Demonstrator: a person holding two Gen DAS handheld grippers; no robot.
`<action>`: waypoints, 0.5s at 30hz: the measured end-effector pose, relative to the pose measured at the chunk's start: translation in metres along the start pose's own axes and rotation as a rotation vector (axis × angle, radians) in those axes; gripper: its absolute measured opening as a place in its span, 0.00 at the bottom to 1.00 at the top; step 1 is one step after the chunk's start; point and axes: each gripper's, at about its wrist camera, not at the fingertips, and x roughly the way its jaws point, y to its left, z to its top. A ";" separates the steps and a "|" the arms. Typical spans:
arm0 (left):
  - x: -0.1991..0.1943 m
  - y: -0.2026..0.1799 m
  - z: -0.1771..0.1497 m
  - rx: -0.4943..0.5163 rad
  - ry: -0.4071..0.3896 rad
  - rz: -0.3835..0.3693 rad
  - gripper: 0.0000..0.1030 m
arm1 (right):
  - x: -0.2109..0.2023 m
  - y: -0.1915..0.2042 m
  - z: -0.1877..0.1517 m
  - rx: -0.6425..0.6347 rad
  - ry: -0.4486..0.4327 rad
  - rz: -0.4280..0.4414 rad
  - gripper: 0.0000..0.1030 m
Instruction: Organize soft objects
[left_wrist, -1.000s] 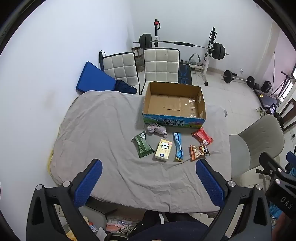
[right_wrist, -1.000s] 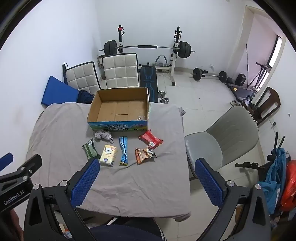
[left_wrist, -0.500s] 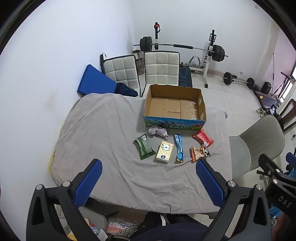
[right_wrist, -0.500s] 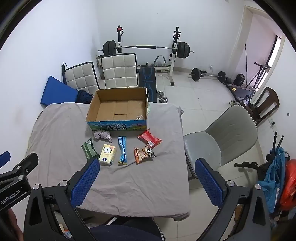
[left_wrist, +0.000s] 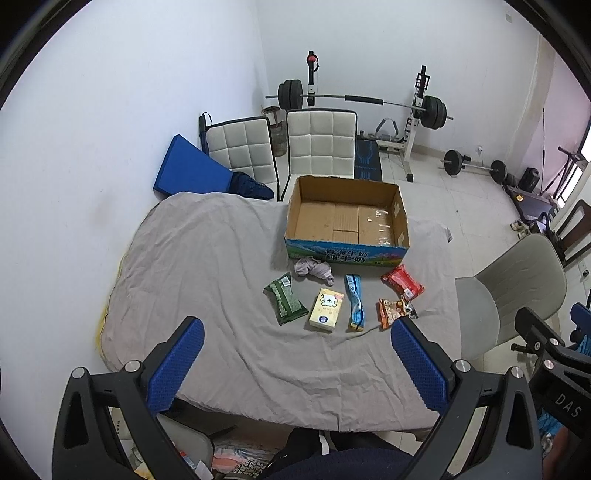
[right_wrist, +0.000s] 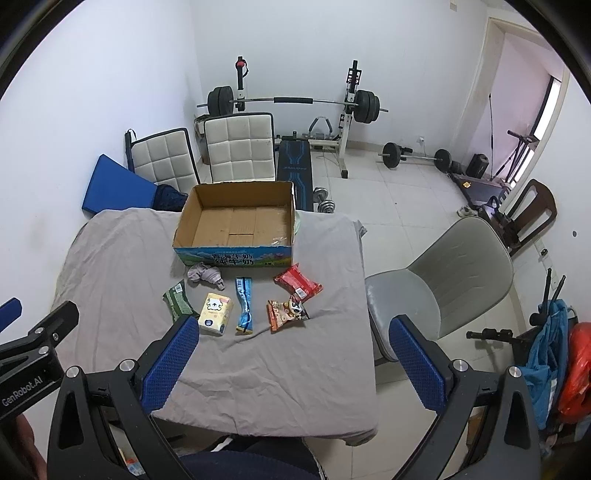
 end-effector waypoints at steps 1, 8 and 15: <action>-0.001 0.000 0.000 -0.001 -0.005 -0.001 1.00 | 0.000 0.001 0.001 -0.001 0.000 0.001 1.00; 0.002 -0.004 -0.002 0.002 -0.011 0.003 1.00 | 0.000 0.001 0.001 -0.008 -0.006 0.007 1.00; 0.003 -0.006 -0.001 0.004 -0.020 0.008 1.00 | 0.004 0.002 0.001 -0.019 -0.002 0.017 1.00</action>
